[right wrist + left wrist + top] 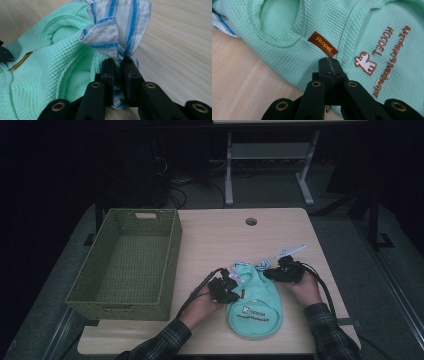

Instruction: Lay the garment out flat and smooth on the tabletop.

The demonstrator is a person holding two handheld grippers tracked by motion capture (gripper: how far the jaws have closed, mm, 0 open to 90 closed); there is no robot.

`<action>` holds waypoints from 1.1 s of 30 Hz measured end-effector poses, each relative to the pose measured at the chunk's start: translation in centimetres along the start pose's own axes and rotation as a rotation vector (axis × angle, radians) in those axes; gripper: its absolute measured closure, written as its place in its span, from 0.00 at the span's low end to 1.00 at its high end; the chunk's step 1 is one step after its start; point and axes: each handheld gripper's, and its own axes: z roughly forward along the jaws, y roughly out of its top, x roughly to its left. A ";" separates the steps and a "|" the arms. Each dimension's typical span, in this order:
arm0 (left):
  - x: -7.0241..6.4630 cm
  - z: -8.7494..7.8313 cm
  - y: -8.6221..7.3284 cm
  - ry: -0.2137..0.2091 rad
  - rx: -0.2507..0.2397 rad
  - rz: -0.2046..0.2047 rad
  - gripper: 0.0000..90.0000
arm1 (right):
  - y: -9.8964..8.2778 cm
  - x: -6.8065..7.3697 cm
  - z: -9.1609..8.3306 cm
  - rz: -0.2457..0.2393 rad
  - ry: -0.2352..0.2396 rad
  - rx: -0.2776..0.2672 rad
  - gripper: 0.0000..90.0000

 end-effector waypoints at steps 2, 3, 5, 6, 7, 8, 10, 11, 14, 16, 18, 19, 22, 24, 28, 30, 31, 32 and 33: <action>0.0 0.0 0.0 0.000 0.000 0.000 1.00 | 0.0 0.1 0.0 -0.002 -0.006 0.001 0.95; 0.0 0.0 0.0 0.000 0.001 0.001 1.00 | 0.0 0.2 -0.1 -0.012 -0.015 0.006 0.97; 0.0 0.0 0.0 0.001 0.000 -0.002 1.00 | 0.1 0.3 -0.2 -0.029 -0.043 0.010 0.98; 0.0 0.0 0.0 0.001 0.000 -0.002 1.00 | 0.2 0.3 -0.4 -0.041 -0.055 0.005 0.98; 0.0 0.0 0.0 0.001 0.000 -0.002 1.00 | 0.2 0.3 -0.7 -0.044 -0.060 0.000 0.98; 0.0 0.0 0.0 0.001 0.000 -0.002 1.00 | 0.2 0.3 -0.7 -0.044 -0.060 0.000 0.98; 0.0 0.0 0.0 0.000 0.000 -0.002 1.00 | 0.5 0.2 -1.3 -0.047 -0.070 -0.012 0.98; 0.0 0.0 0.0 0.000 0.001 -0.002 1.00 | 0.7 0.1 -2.0 -0.049 -0.088 -0.020 0.98; 0.0 0.0 0.0 0.000 0.000 -0.003 1.00 | 1.1 -0.6 -2.7 -0.056 -0.115 -0.029 0.98; -0.1 0.0 0.0 0.003 0.000 -0.004 1.00 | 1.3 -1.1 -2.9 -0.063 -0.131 -0.030 0.98; -0.1 0.0 0.0 0.004 -0.003 -0.006 1.00 | 1.4 -1.7 -2.5 -0.072 -0.149 -0.023 0.97; -0.1 0.1 0.0 0.004 -0.005 -0.007 1.00 | 1.3 -1.9 -2.1 -0.072 -0.156 -0.015 0.96; -0.1 0.1 0.0 0.003 -0.005 -0.006 1.00 | 1.1 -2.3 -1.2 -0.059 -0.167 0.003 0.92; 0.0 0.0 0.0 0.002 -0.006 -0.006 1.00 | 1.1 -2.2 -1.1 -0.068 -0.185 0.010 0.88; 0.0 0.0 0.0 0.002 -0.006 -0.011 1.00 | 1.1 -2.3 -1.8 -0.061 -0.218 -0.022 0.84; 0.1 0.1 0.0 -0.004 -0.016 -0.033 1.00 | 0.9 -2.4 -2.5 -0.033 -0.198 -0.046 0.84; 0.2 0.2 0.0 -0.016 -0.031 -0.058 1.00 | 0.7 -2.5 -3.0 -0.015 -0.169 -0.071 0.84; 0.3 0.1 0.0 -0.017 -0.028 -0.056 1.00 | 0.6 -2.5 -3.2 -0.010 -0.166 -0.074 0.84; 0.4 0.1 0.0 -0.014 -0.030 -0.057 1.00 | 0.5 -2.5 -3.4 -0.011 -0.160 -0.081 0.84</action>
